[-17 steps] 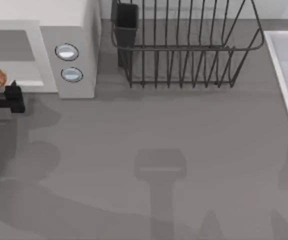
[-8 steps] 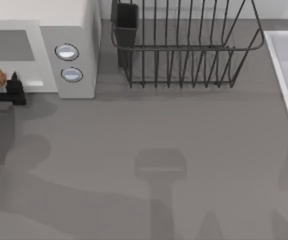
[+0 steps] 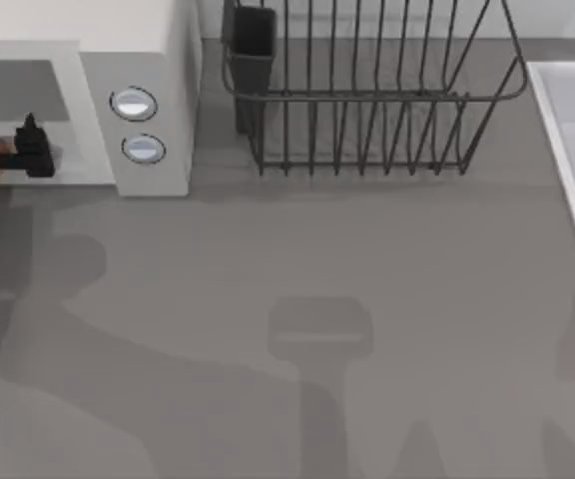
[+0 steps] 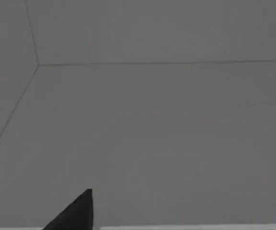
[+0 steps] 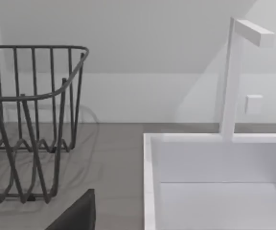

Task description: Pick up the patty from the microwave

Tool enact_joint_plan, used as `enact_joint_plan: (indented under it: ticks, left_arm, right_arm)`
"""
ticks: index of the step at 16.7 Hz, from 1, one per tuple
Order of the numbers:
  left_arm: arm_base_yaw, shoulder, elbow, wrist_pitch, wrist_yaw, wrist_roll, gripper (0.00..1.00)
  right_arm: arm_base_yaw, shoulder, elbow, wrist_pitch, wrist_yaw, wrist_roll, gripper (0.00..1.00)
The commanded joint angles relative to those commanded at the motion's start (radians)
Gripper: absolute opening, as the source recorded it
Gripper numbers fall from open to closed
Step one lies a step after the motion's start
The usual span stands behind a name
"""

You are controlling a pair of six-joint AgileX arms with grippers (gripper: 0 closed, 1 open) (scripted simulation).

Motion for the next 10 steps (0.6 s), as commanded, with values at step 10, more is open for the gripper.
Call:
enact_joint_plan:
  ticks: [10]
  left_arm:
    - [-0.040,0.289,0.563,-0.354,-0.043,-0.015,1.00]
  right_arm:
    - [0.000,0.000,0.000,0.000,0.000,0.000,1.00]
